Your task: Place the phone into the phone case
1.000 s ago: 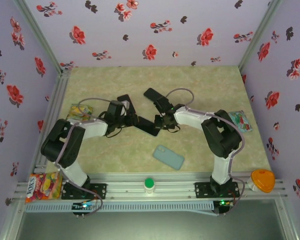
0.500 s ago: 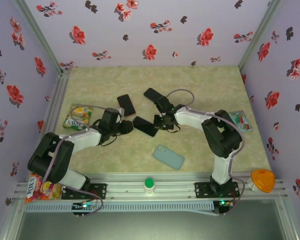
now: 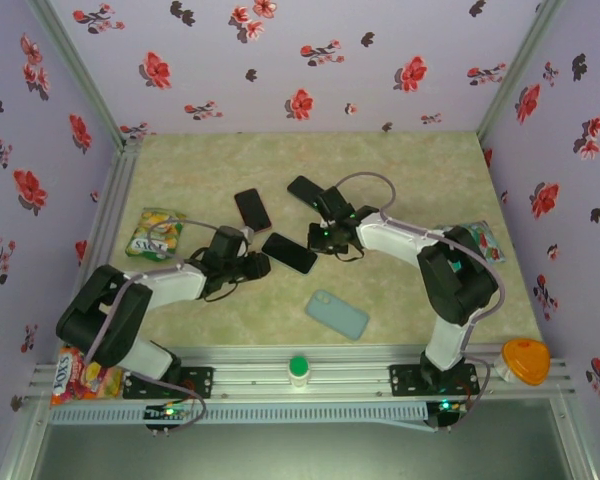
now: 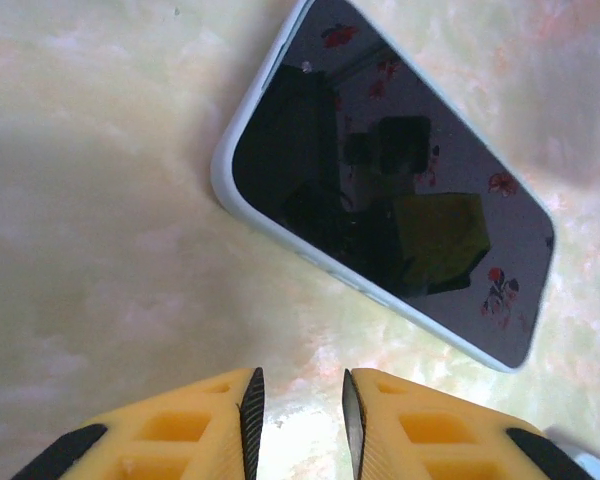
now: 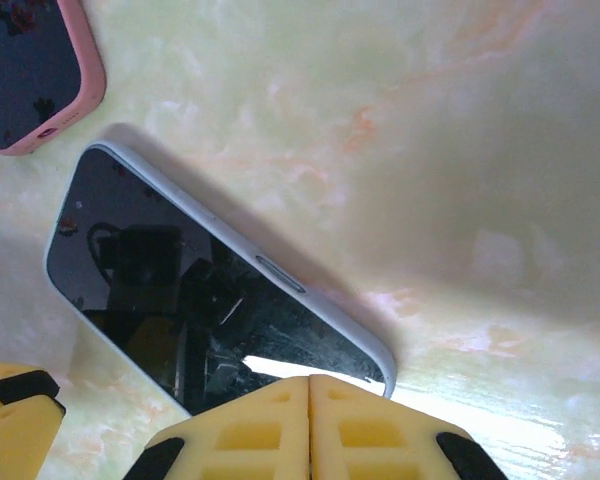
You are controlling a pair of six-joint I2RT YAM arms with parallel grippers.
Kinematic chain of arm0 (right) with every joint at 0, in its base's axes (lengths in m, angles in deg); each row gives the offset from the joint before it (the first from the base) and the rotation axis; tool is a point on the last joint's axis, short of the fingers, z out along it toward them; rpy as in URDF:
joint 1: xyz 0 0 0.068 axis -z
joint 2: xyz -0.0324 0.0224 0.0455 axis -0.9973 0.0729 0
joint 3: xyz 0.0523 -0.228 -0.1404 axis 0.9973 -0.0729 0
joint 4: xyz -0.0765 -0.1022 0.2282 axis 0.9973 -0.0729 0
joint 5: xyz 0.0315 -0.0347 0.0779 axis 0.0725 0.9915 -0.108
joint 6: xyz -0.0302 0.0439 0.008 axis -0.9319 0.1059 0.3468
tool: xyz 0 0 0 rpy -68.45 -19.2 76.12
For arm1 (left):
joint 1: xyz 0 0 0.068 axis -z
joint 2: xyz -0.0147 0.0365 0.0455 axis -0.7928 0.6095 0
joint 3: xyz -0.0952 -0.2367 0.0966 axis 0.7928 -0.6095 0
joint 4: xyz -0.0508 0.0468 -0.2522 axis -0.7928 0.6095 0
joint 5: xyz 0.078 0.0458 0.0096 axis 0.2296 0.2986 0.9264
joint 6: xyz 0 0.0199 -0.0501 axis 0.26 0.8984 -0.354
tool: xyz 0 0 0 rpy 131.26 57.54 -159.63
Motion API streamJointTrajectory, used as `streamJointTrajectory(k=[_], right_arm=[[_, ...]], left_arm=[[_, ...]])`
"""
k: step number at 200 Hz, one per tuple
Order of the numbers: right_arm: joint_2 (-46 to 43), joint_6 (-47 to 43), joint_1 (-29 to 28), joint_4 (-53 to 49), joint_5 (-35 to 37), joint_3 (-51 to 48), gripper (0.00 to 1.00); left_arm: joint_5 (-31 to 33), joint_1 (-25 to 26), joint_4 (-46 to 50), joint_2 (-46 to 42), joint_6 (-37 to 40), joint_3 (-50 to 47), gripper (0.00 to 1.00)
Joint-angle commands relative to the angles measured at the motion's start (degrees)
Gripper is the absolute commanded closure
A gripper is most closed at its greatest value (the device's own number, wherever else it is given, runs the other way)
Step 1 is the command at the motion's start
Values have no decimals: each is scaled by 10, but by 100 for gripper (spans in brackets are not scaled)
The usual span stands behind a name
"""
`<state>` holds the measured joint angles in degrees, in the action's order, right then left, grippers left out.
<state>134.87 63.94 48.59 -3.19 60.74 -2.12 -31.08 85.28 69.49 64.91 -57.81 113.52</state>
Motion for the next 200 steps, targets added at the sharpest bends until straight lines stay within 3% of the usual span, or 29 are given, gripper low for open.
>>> streamJointTrajectory(k=[1, 114, 200], right_arm=[[-4, -9, 7, 11, -3, -4, 90], [-8, -3, 16, 17, -7, -6, 90], [-28, -3, 22, 13, -6, -24, 90]], left_arm=[[4, 3, -24, 28, -3, 24, 69], [2, 3, -27, 127, 19, 121, 70], [-12, 3, -33, 157, 23, 144, 69]])
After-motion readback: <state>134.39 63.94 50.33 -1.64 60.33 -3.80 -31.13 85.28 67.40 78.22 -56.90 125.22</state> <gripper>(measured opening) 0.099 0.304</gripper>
